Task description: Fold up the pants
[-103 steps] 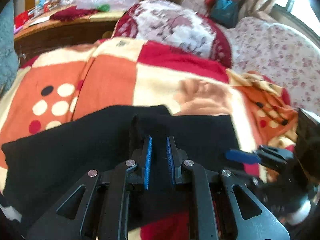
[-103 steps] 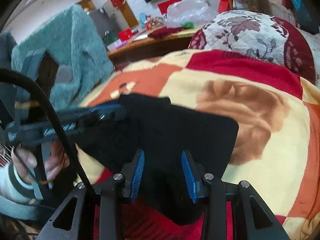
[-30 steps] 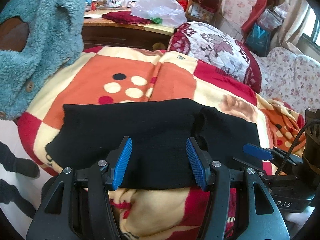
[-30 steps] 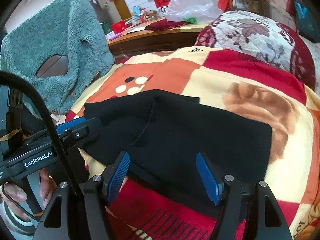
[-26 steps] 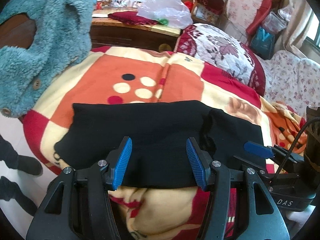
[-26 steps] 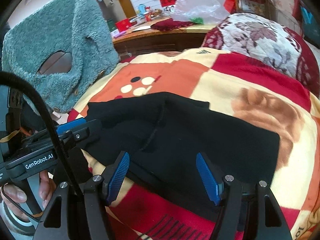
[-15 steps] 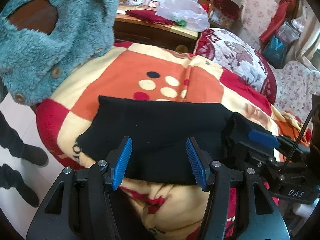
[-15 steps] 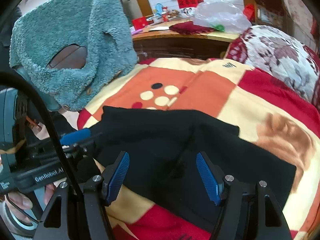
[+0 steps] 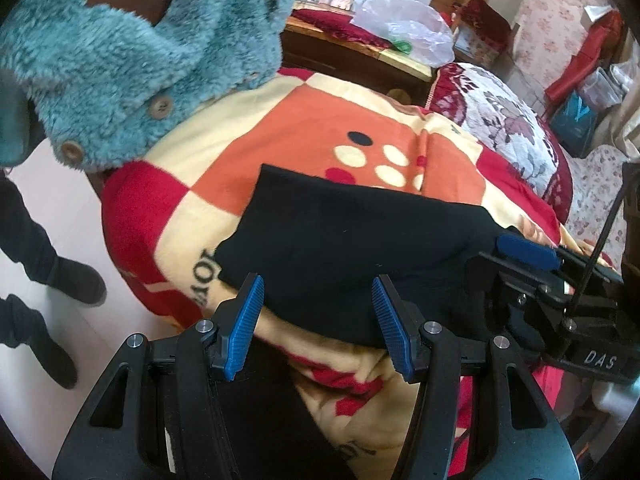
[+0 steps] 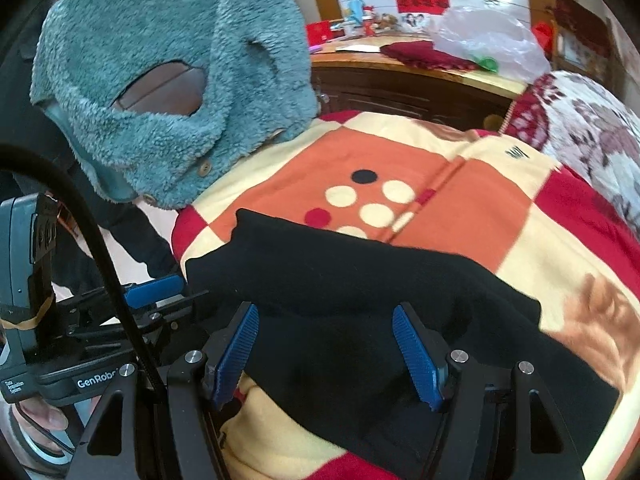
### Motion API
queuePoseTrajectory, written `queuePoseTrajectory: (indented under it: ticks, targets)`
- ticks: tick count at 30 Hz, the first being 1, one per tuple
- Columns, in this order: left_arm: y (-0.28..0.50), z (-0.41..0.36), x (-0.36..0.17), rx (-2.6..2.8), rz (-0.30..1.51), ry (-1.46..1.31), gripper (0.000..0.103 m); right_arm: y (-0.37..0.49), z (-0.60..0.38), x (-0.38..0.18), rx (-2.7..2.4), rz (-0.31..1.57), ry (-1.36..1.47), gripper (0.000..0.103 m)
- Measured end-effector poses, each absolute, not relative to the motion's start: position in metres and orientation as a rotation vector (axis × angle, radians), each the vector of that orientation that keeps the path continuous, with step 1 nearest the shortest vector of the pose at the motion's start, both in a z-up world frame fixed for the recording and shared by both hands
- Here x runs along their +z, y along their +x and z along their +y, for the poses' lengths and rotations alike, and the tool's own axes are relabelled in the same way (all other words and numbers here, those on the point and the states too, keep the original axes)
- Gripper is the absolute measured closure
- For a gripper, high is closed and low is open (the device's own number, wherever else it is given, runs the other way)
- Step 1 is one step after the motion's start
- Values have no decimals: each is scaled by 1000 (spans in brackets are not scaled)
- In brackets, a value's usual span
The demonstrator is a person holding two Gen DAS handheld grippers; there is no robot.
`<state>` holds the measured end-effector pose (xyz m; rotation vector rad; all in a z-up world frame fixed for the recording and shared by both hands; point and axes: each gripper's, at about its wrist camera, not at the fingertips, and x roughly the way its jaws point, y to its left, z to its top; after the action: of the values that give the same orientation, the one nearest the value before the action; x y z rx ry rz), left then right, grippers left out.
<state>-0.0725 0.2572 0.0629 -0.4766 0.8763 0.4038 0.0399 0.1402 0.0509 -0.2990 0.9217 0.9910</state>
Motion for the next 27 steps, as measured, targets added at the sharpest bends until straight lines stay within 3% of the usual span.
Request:
queuePoseTrajectory:
  ticks: [12, 27]
  targets:
    - [-112, 287, 46, 288, 850, -698, 47, 67, 194, 54, 1172, 939, -396, 29]
    - [-102, 305, 25, 221, 838, -878, 47, 90, 277, 25, 1434, 1062, -605, 28]
